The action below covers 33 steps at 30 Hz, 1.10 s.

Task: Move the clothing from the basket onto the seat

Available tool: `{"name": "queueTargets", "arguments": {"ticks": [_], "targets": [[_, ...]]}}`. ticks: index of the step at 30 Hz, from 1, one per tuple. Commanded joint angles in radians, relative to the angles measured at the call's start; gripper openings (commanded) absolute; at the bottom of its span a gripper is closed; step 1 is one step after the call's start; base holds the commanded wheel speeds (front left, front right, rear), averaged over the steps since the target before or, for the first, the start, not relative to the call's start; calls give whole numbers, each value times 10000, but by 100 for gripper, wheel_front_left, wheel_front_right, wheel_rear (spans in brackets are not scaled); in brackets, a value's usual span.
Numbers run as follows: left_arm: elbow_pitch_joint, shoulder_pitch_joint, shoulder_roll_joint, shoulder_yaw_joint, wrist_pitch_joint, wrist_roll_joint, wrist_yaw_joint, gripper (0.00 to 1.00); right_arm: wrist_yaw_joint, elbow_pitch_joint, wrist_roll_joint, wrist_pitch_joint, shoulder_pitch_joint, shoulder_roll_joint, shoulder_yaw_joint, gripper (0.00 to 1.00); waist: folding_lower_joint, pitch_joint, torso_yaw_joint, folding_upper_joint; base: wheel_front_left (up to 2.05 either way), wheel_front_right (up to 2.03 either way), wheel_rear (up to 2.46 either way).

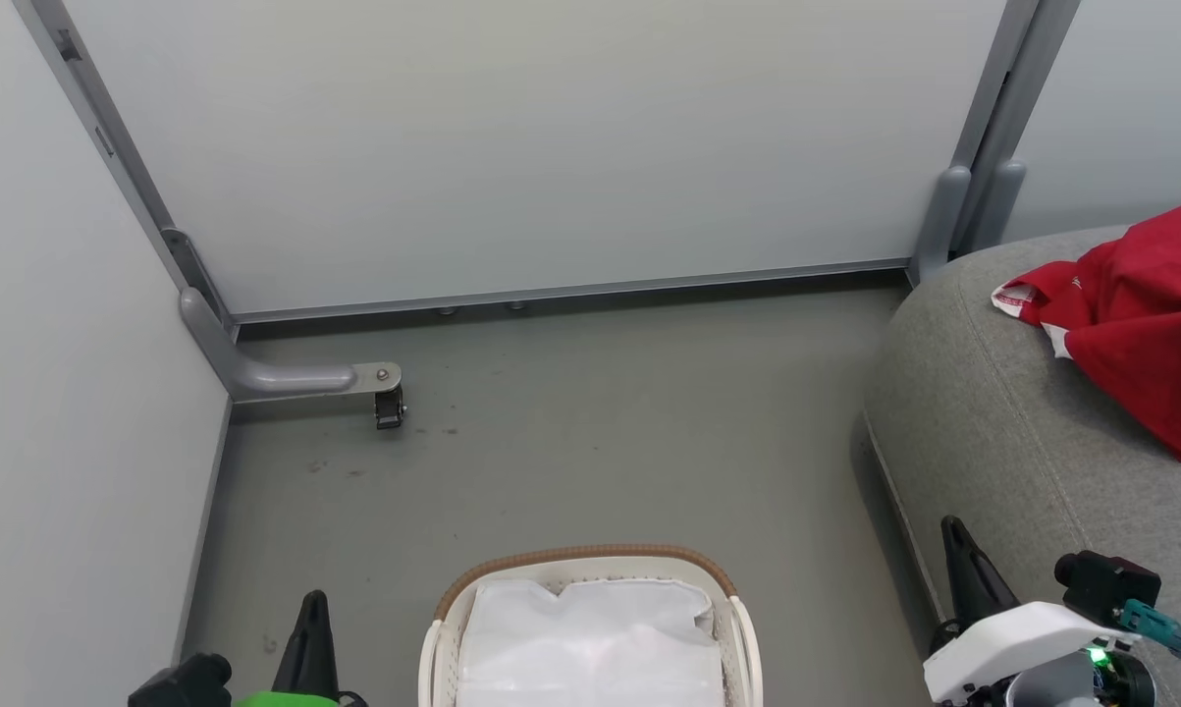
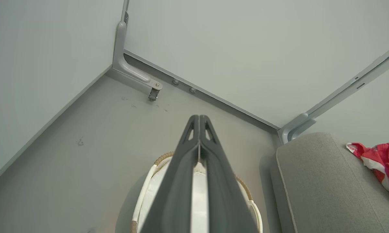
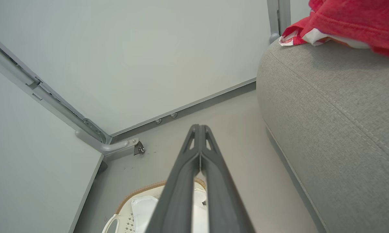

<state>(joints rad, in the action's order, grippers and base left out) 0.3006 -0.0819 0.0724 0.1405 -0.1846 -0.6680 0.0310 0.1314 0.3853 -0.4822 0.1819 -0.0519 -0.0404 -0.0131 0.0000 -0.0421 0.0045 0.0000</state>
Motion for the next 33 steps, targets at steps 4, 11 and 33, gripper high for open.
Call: {"name": "queueTargets", "arguments": {"ticks": [4, 11, 33], "targets": [[-186, 458, -36, -230, 203, -739, 103, 0, -2, -292, -902, -209, -255, -53, -95, 0, 0, 18, -2, 0, 0, 0, 0], [-234, 623, -55, -470, 493, -1636, 199, 0, -3, -419, -1980, -490, -299, -61, -188, 0, 0, 47, -4, 0, 0, 0, 0], [-346, 1052, -101, -1116, 1259, -4024, 450, 0, -5, -742, -4836, -1251, -400, -83, -445, 0, 0, 137, -13, 0, 0, 0, 0]]}}
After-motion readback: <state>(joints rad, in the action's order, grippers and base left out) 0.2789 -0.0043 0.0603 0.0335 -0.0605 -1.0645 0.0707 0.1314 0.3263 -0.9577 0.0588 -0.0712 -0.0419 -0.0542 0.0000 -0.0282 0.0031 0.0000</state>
